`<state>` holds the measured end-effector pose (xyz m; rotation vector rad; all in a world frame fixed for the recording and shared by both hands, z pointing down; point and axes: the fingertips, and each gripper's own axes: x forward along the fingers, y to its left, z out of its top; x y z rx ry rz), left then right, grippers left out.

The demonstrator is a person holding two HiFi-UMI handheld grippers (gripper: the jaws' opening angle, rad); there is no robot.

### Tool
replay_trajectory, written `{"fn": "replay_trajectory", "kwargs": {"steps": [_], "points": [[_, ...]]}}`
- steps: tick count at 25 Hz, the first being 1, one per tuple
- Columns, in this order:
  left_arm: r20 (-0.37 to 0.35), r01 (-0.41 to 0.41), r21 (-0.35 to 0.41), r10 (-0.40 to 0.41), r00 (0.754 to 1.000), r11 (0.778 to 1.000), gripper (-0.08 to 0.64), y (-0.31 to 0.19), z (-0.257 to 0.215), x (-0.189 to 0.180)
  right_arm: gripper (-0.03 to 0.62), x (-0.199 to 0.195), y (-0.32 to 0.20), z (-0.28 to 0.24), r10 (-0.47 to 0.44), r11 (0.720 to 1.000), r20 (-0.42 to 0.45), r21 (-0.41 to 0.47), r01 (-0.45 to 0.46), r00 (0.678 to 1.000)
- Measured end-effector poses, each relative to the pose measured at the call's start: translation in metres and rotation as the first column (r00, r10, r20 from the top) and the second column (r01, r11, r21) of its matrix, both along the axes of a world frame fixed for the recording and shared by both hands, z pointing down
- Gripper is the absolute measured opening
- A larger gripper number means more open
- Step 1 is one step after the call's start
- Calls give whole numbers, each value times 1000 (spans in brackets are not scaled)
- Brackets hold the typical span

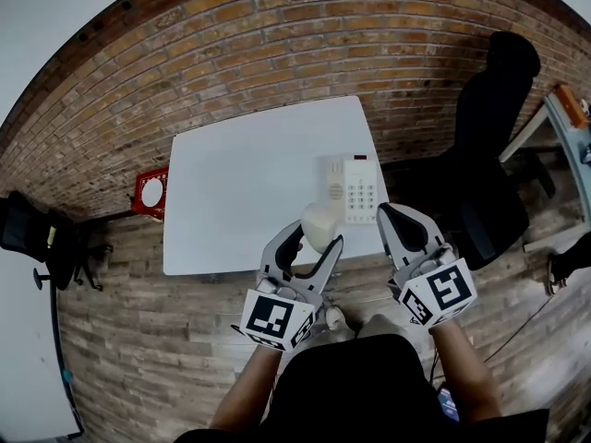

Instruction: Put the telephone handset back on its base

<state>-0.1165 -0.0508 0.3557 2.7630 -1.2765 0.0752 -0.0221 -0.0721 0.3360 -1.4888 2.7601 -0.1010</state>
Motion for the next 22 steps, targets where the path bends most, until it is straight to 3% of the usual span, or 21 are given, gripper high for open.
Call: {"fn": "replay_trajectory", "kwargs": {"steps": [10,22], "points": [[6,5,-31,-5,1000,1000,250,-24,8,1,12,8,-24,-3,-4,1000,-21,6,4,1000],[41,60,-81,-57,998,995,250,-58,31,25,12,22,-66,9,-87,996,-16,-12,86,996]]}}
